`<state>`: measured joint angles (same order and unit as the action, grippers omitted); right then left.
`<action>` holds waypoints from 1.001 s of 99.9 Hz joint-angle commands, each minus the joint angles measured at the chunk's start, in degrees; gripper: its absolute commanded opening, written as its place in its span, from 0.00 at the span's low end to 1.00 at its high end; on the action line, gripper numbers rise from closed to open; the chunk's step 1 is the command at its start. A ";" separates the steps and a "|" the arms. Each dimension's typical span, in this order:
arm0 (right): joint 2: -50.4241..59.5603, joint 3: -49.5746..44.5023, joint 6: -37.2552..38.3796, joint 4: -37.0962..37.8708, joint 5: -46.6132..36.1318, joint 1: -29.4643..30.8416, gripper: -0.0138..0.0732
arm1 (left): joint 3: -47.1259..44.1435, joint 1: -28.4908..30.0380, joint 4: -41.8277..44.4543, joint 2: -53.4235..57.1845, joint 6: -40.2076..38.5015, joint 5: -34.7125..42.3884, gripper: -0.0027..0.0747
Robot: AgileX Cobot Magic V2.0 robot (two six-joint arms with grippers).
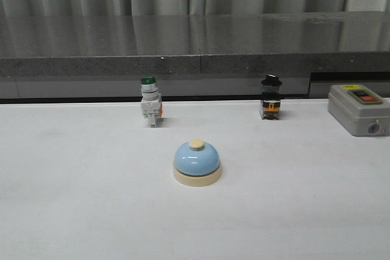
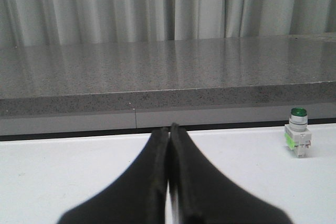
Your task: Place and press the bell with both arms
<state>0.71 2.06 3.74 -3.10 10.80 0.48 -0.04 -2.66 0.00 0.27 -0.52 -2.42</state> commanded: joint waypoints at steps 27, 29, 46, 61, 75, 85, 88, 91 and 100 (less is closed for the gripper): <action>0.67 -2.73 -0.01 1.92 -10.41 0.32 0.09 | -2.41 0.13 0.00 1.72 -0.49 4.53 0.01; 0.67 -2.73 -0.01 1.92 -10.46 0.32 0.09 | -2.41 0.13 0.00 1.72 -0.49 4.53 0.01; 0.67 -2.73 -0.01 1.92 -11.34 0.32 0.09 | -2.41 0.13 0.00 1.72 -0.49 4.53 0.01; 0.67 -2.73 -0.01 1.92 -11.11 0.32 0.09 | -2.41 0.13 0.00 1.72 -0.49 4.53 0.01; 0.67 -2.73 -0.01 1.92 -11.11 0.32 0.09 | -2.41 0.13 0.00 1.72 -0.49 4.53 0.01; 0.67 -2.73 -0.01 1.92 -11.11 0.32 0.09 | -2.41 0.13 0.00 1.72 -0.49 4.53 0.01; 0.67 -2.73 -0.01 1.92 -11.11 0.32 0.09 | -2.41 0.13 0.00 1.72 -0.49 4.53 0.01; 0.67 -2.73 -0.01 1.92 -11.11 0.32 0.09 | -2.41 0.13 0.00 1.72 -0.49 4.53 0.01; 0.67 -2.73 -0.01 1.92 -11.11 0.32 0.09 | -2.41 0.13 0.00 1.72 -0.49 4.53 0.01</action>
<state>0.71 -1.49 3.85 -1.57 4.68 0.48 -0.04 -2.66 0.00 0.27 -0.52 -2.42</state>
